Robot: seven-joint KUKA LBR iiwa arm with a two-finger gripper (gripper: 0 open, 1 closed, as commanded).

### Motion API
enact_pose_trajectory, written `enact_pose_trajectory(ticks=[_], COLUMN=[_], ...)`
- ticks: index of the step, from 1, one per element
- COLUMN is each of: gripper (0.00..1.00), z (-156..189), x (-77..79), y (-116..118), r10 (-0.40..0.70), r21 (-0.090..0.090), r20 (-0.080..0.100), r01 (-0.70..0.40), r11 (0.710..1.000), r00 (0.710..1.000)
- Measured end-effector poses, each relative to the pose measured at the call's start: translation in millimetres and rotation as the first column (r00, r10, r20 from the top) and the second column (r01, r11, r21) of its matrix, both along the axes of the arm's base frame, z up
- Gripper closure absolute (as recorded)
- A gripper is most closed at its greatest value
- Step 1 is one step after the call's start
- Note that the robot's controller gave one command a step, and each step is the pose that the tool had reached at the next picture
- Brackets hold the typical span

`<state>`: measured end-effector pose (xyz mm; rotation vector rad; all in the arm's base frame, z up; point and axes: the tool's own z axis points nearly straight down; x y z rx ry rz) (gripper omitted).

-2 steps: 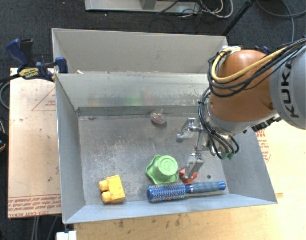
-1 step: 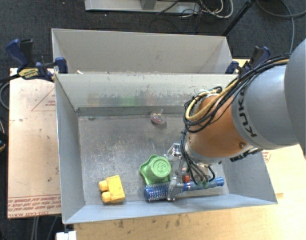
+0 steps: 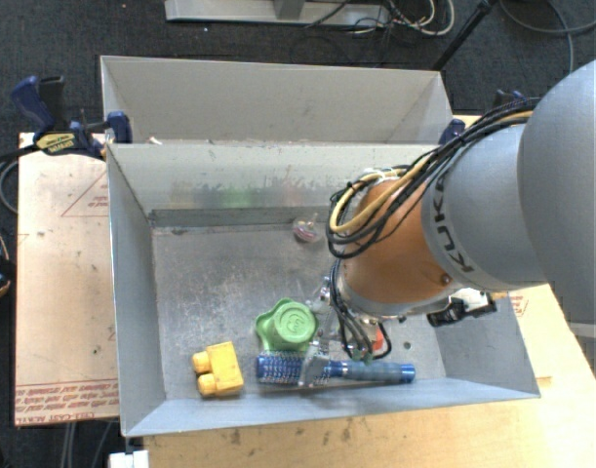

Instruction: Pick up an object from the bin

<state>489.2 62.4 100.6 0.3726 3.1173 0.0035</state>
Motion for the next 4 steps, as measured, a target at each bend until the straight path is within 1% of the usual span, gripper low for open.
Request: enact_pose_trajectory(ticks=[1, 2, 3, 4], gripper=[0.0, 0.0, 0.0, 1.0], z=[5, -18, -18, -19], x=[-8.2, 0.8, 3.1, 3.2], y=[-3, -1, -5, -5], r10=[-0.061, -0.229, -0.201, -0.201], r21=[-0.001, 0.008, 0.014, 0.014], r20=[-0.003, 0.011, 0.012, 0.014], r01=[0.061, 0.229, 0.201, 0.201], r11=[0.998, 0.973, 0.979, 0.979], r00=[0.998, 0.973, 0.979, 0.979])
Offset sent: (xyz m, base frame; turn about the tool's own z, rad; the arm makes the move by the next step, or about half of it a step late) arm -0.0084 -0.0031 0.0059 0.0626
